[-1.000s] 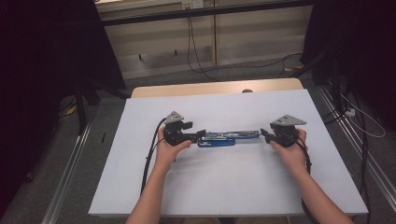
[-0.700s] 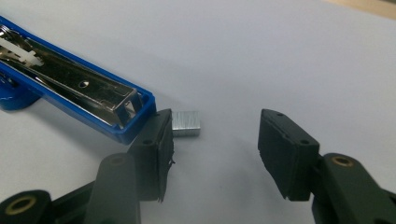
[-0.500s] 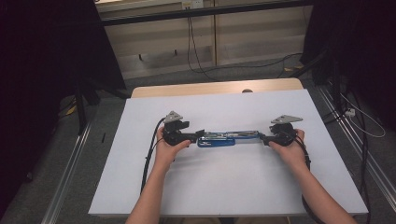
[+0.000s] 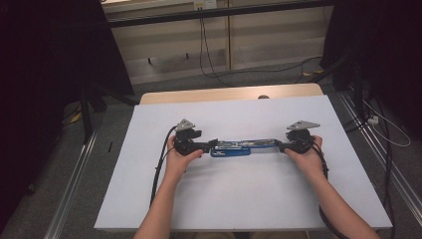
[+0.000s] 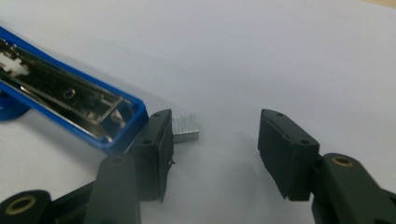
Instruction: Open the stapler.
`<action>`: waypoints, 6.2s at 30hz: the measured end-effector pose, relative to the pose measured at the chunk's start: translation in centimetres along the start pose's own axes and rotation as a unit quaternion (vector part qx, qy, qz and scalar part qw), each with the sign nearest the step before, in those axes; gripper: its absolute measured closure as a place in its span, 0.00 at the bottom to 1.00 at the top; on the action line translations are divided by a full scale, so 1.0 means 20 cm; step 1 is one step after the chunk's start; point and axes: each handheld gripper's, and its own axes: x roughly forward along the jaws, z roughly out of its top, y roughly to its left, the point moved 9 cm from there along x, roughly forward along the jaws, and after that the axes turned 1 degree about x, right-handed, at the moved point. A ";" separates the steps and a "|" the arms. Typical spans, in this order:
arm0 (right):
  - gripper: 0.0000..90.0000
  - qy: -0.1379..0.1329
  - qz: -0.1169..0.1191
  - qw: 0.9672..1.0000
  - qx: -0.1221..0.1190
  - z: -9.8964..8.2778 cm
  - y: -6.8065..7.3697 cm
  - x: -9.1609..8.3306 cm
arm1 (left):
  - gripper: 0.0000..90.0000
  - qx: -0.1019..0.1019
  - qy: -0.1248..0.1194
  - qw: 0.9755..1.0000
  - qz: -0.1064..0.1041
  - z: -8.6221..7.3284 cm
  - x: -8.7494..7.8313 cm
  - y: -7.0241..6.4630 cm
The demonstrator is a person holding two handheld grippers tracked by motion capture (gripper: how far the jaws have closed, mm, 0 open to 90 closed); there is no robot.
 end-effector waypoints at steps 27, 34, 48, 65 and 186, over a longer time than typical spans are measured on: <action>1.00 0.007 0.026 1.000 -0.005 0.04 0.02 0.07 | 0.18 0.004 0.004 1.000 0.005 -0.01 0.00 0.01; 1.00 0.008 0.026 1.000 -0.014 0.08 0.01 0.12 | 0.18 0.002 0.006 1.000 0.006 -0.01 0.00 0.02; 0.99 0.004 0.033 0.999 -0.004 0.00 -0.03 0.01 | 0.18 -0.002 0.005 1.000 0.011 0.00 -0.02 0.03; 1.00 0.009 0.056 0.998 -0.006 0.03 0.03 0.06 | 0.18 0.004 0.009 1.000 0.011 -0.01 -0.01 0.02; 0.88 -0.038 0.192 0.975 -0.104 0.41 0.22 -0.19 | 0.05 0.028 0.016 0.999 0.017 -0.11 -0.43 0.01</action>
